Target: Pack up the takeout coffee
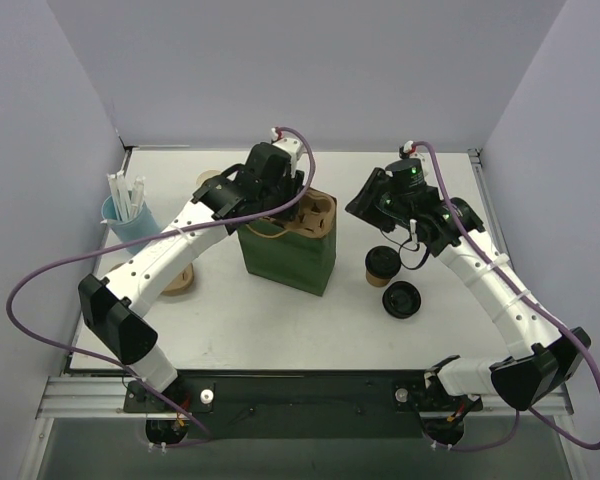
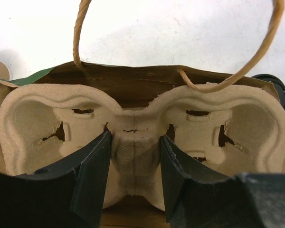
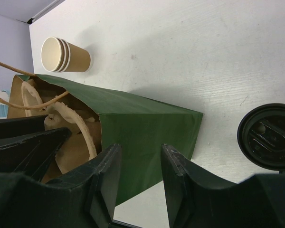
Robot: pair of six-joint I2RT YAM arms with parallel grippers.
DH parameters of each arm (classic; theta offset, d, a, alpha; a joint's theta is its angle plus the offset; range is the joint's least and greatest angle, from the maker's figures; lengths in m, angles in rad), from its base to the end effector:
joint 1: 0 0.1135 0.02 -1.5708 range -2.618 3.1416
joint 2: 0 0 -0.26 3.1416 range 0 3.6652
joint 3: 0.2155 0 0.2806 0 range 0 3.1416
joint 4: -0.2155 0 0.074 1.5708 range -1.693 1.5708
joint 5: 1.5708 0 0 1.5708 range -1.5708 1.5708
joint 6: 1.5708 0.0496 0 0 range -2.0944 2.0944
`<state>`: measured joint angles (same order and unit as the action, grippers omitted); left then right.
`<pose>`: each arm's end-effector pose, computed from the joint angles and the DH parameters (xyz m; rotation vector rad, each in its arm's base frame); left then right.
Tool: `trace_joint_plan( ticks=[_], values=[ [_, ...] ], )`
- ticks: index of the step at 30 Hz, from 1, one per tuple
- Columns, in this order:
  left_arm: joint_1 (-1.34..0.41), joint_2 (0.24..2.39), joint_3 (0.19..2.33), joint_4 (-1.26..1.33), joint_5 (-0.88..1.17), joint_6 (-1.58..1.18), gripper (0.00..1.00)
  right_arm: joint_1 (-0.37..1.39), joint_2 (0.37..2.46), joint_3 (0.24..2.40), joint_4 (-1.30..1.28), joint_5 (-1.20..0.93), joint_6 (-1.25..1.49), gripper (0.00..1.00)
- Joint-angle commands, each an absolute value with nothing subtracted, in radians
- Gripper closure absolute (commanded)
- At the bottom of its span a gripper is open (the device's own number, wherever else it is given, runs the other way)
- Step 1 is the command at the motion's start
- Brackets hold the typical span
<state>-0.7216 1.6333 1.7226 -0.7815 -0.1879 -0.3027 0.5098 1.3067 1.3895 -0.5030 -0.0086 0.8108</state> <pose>0.3052 -0.2562 0.3789 0.3734 2.2395 -0.3360 0.2906 0.1630 0.3965 0.3085 2.0730 0.8407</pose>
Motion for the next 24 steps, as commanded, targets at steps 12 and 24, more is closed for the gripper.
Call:
trace_joint_plan(
  ticks=[12, 24],
  values=[
    [-0.775, 1.707, 1.819, -0.893, -0.322, -0.287, 0.57, 0.502, 1.322, 1.451, -0.5, -0.021, 0.793, 0.61],
    [-0.776, 1.746, 1.802, -0.867, -0.347, -0.302, 0.57, 0.494, 1.307, 1.43, -0.499, -0.018, 0.785, 0.61]
  ],
)
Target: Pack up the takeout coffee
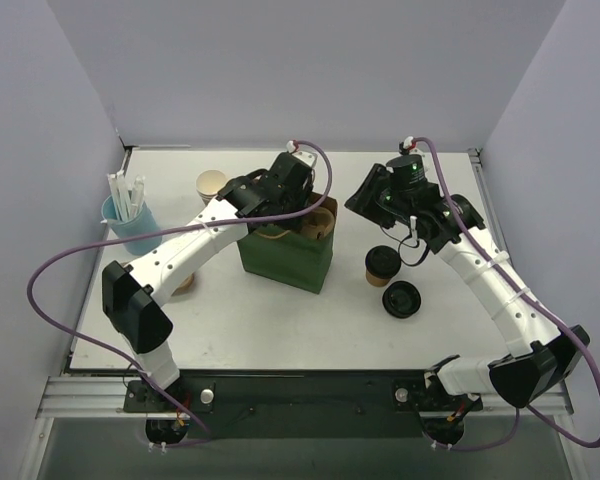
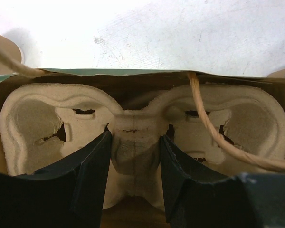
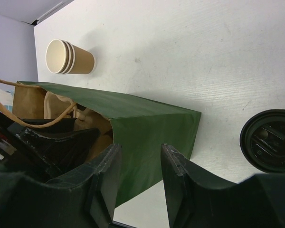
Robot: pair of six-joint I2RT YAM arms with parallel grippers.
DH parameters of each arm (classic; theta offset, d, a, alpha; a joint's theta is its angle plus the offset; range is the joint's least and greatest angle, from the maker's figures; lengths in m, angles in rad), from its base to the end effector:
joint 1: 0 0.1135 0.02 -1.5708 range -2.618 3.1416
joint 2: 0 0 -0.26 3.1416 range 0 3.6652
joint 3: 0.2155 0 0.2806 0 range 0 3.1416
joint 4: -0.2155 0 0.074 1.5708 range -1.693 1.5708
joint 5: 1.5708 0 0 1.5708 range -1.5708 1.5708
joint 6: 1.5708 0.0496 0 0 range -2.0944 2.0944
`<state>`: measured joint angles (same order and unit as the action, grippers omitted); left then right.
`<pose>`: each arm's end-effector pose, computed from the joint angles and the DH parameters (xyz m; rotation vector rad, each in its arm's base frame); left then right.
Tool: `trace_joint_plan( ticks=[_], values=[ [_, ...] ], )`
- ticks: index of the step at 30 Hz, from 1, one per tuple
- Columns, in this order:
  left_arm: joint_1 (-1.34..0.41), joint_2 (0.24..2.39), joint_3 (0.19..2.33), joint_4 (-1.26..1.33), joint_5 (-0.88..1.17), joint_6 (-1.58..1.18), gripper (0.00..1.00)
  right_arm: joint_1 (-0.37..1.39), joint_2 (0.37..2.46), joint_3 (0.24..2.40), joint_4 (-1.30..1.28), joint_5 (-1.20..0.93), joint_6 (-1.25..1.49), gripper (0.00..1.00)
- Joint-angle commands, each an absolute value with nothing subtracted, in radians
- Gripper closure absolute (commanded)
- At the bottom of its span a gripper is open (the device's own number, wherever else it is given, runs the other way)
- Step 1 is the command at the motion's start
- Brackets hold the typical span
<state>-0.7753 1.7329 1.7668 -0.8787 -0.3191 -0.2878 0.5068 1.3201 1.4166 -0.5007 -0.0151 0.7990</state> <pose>0.3068 -0.2789 0.3488 0.4295 2.3247 -0.1270 0.2936 0.1638 0.4029 0.2924 2.0583 0.8459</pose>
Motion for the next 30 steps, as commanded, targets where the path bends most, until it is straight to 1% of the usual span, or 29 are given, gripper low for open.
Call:
trace_joint_plan(
  ticks=[1, 7, 14, 24, 30],
  values=[
    [-0.776, 1.75, 1.801, -0.864, -0.347, -0.304, 0.57, 0.492, 1.305, 1.43, -0.5, -0.018, 0.782, 0.61],
    [-0.776, 1.763, 1.776, -0.838, -0.331, -0.299, 0.56, 0.483, 1.301, 1.424, -0.499, -0.017, 0.779, 0.61],
    [-0.778, 1.778, 1.758, -0.88, -0.34, -0.313, 0.56, 0.476, 1.301, 1.42, -0.499, -0.02, 0.776, 0.61],
    [-0.792, 1.784, 1.729, -0.874, -0.357, -0.33, 0.47, 0.472, 1.302, 1.414, -0.499, -0.023, 0.776, 0.6],
    [-0.792, 1.79, 1.72, -0.851, -0.368, -0.328, 0.47, 0.472, 1.299, 1.41, -0.499, -0.02, 0.779, 0.6]
  ],
)
